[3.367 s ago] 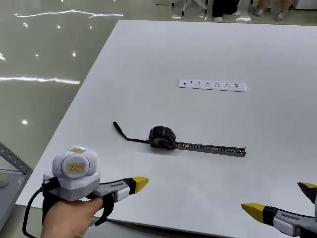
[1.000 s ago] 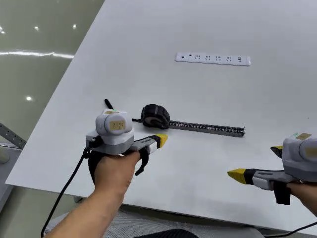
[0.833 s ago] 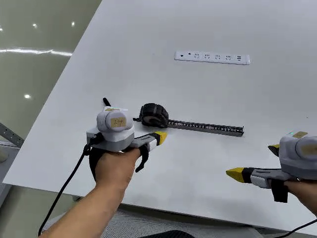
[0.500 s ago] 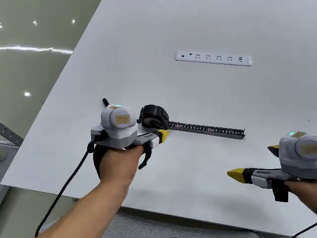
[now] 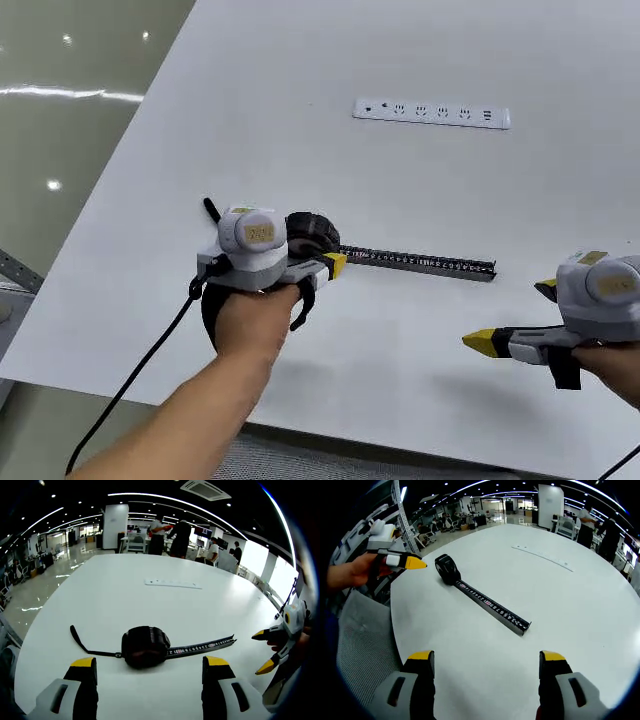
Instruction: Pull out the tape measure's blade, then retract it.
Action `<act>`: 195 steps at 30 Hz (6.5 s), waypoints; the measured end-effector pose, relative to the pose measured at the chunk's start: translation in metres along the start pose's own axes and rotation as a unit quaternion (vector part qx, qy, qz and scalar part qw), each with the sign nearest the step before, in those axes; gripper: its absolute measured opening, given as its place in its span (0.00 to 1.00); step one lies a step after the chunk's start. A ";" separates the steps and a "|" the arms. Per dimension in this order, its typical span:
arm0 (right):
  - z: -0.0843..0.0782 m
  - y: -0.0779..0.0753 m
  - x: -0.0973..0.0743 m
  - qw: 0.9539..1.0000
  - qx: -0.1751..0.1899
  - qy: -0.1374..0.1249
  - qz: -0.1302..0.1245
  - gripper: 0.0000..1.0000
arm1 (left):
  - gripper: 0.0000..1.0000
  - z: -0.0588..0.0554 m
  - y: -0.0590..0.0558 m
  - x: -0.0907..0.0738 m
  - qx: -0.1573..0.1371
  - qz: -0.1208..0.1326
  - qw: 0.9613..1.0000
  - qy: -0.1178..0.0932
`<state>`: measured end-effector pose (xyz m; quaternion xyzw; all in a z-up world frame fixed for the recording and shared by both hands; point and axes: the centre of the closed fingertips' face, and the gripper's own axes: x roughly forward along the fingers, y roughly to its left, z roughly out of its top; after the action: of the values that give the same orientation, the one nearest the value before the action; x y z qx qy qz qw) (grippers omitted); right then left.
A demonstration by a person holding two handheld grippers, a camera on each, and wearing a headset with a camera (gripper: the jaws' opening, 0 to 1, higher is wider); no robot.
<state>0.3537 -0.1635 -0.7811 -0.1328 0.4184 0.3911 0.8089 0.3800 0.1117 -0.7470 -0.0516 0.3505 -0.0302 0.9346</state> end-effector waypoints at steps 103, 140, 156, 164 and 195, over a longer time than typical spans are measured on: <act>0.012 -0.060 0.069 0.915 -0.349 0.133 0.153 0.13 | 0.60 0.002 0.003 0.075 -0.018 0.000 1.000 0.022; 0.020 -0.047 0.077 0.923 -0.341 0.109 0.143 0.11 | 0.57 0.001 0.005 0.077 -0.009 -0.008 1.000 0.020; 0.034 -0.027 0.090 0.923 -0.342 0.094 0.150 0.10 | 0.56 0.002 0.004 0.077 -0.013 -0.014 1.000 0.017; 0.036 -0.025 0.092 0.923 -0.341 0.093 0.149 0.10 | 0.56 0.002 0.004 0.077 -0.015 -0.017 1.000 0.016; 0.053 0.001 0.111 0.924 -0.339 0.073 0.158 0.10 | 0.55 0.002 0.004 0.076 -0.022 -0.029 0.999 0.012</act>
<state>0.4214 -0.0765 -0.8350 -0.3601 0.3342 0.6214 0.6103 0.4388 0.1089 -0.7960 -0.0814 0.3608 -0.0503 0.9277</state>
